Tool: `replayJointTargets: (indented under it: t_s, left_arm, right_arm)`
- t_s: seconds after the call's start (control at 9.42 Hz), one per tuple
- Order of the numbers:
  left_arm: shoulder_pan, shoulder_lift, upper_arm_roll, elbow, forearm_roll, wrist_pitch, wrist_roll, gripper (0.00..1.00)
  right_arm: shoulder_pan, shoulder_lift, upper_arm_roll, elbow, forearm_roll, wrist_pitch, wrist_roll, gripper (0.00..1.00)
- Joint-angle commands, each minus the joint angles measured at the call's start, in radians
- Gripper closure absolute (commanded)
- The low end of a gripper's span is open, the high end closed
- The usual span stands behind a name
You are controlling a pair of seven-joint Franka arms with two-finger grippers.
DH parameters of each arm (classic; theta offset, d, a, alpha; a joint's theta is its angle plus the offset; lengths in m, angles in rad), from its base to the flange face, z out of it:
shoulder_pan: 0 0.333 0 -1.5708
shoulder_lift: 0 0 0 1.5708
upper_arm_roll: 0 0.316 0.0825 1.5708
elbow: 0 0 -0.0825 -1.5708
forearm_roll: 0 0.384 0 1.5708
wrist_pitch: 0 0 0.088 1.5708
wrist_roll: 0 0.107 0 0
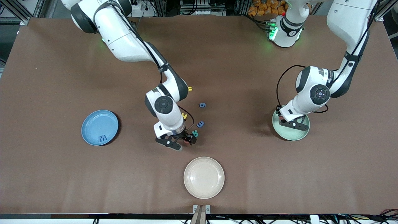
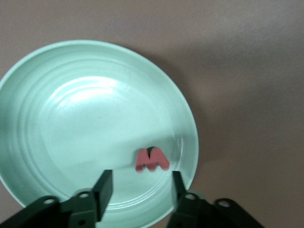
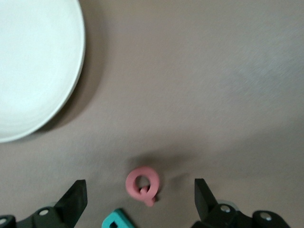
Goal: Sort uppercase to blue plate, lowercase to green plate
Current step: 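Grasp the pink Q with the right gripper while the left gripper returns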
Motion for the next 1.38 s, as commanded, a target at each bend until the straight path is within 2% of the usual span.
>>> replayJointTargets:
  t_s: [0.0,0.11,0.32,0.85,1.27]
  left_arm:
    - [-0.023,-0.04,-0.004,-0.018,-0.014,0.003,-0.02,0.0]
    - [-0.041,-0.039,-0.004,-0.011,-0.014,0.001,-0.07,0.0]
    - [-0.14,-0.024,-0.004,0.022,-0.015,0.001,-0.26,0.0]
    - [-0.365,0.15,-0.004,0.267,-0.023,0.001,-0.745,0.0]
    - [-0.472,0.243,0.001,0.397,0.009,0.0,-0.919,0.0]
  right_arm:
    - [0.014,0.026,-0.011,0.042,-0.061,-0.02,0.022,0.0]
    - [0.018,0.031,-0.011,0.041,-0.081,-0.02,0.022,0.0]
    - [0.022,0.032,-0.011,0.033,-0.095,-0.02,0.025,0.0]
    - [0.029,0.072,-0.011,0.03,-0.094,-0.008,0.031,0.0]
    - [0.042,0.074,-0.014,0.032,-0.1,-0.008,0.031,0.0]
